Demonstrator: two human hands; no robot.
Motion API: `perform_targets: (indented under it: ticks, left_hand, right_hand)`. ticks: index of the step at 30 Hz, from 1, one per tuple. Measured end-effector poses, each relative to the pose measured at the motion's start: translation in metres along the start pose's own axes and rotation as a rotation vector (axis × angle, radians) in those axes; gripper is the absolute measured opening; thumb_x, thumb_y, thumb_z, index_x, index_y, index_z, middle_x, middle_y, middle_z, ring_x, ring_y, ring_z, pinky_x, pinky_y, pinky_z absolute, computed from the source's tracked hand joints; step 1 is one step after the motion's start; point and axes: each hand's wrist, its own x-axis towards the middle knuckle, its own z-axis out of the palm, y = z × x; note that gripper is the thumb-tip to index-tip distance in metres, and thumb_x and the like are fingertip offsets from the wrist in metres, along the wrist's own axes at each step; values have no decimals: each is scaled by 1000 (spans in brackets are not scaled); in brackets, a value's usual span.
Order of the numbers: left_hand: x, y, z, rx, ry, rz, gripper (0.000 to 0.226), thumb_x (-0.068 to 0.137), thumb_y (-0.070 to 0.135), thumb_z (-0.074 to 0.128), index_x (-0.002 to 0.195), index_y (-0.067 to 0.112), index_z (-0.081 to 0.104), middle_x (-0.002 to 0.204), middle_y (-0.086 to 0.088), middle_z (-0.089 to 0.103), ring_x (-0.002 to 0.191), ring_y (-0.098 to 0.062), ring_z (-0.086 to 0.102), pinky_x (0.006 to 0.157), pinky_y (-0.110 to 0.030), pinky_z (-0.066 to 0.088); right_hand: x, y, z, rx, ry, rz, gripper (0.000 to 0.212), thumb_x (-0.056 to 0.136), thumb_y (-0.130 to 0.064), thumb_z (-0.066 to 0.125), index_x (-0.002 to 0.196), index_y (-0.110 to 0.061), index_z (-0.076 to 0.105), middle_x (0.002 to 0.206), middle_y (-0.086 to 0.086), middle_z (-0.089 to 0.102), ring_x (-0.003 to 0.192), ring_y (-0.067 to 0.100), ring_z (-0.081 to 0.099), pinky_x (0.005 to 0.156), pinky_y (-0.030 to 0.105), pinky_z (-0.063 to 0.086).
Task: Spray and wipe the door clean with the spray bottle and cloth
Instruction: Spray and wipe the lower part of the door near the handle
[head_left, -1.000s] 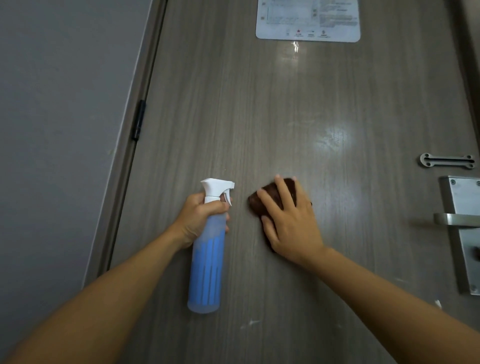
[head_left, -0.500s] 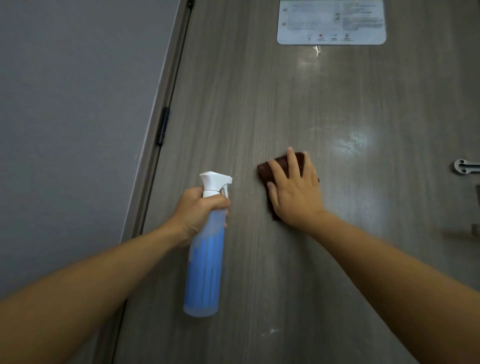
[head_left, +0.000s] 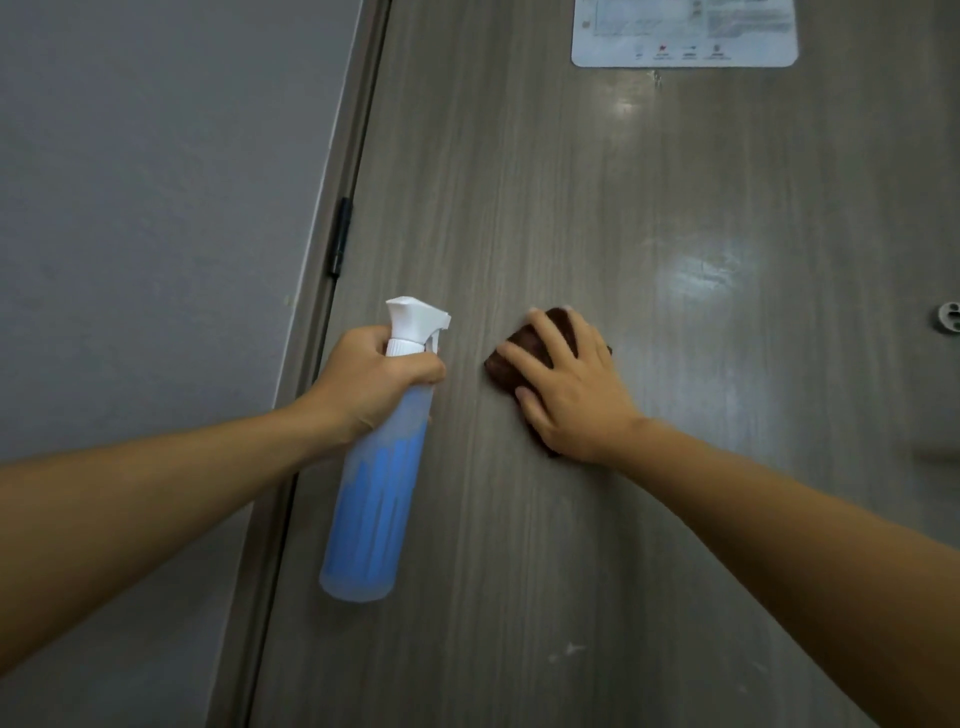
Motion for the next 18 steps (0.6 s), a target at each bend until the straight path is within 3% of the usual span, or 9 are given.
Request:
perform_targets:
  ticks: [3, 6, 9, 13, 16, 18]
  left_hand:
    - [3, 13, -2, 11, 5, 22, 65, 54, 35, 75, 92, -15, 59, 77, -22, 60, 69, -32, 59, 74, -73, 53]
    - [5, 16, -6, 1, 21, -3, 65, 52, 35, 76, 93, -14, 60, 77, -21, 59, 72, -32, 57, 79, -75, 51]
    - [5, 12, -11, 34, 27, -5, 67, 51, 37, 75, 91, -14, 60, 76, -19, 59, 71, -31, 58, 78, -74, 52]
    - [8, 4, -22, 68, 49, 17, 67, 50, 40, 74, 91, -13, 62, 76, -19, 60, 70, -30, 60, 76, -73, 53]
    - [12, -4, -38, 42, 59, 12, 66, 52, 36, 77, 94, -13, 63, 72, -19, 64, 65, -32, 65, 72, -72, 55]
    - [14, -8, -46, 39, 51, 2, 65, 52, 33, 78, 96, -13, 65, 69, -17, 66, 61, -33, 68, 68, -71, 56]
  right_hand:
    - [-21, -10, 9, -57, -46, -190, 52, 99, -48, 43, 147, -31, 49, 163, 13, 33, 148, 50, 26, 118, 61, 27]
    - [-24, 2, 9, -114, 4, -225, 48, 101, -47, 47, 147, -31, 50, 162, 13, 36, 149, 47, 28, 119, 56, 31]
    - [-5, 17, 1, -46, 79, 23, 48, 102, -43, 49, 147, -28, 53, 163, 15, 34, 151, 49, 23, 118, 58, 32]
    - [34, 16, -2, 51, 150, 356, 48, 106, -43, 45, 152, -29, 45, 170, 14, 19, 154, 49, 9, 123, 59, 19]
    - [50, -4, 8, 60, 192, 455, 54, 105, -44, 40, 156, -26, 35, 170, 18, 10, 153, 52, 1, 125, 62, 9]
    - [50, -15, 14, 39, 174, 406, 60, 104, -46, 38, 159, -25, 28, 170, 19, 5, 153, 52, -4, 125, 62, 4]
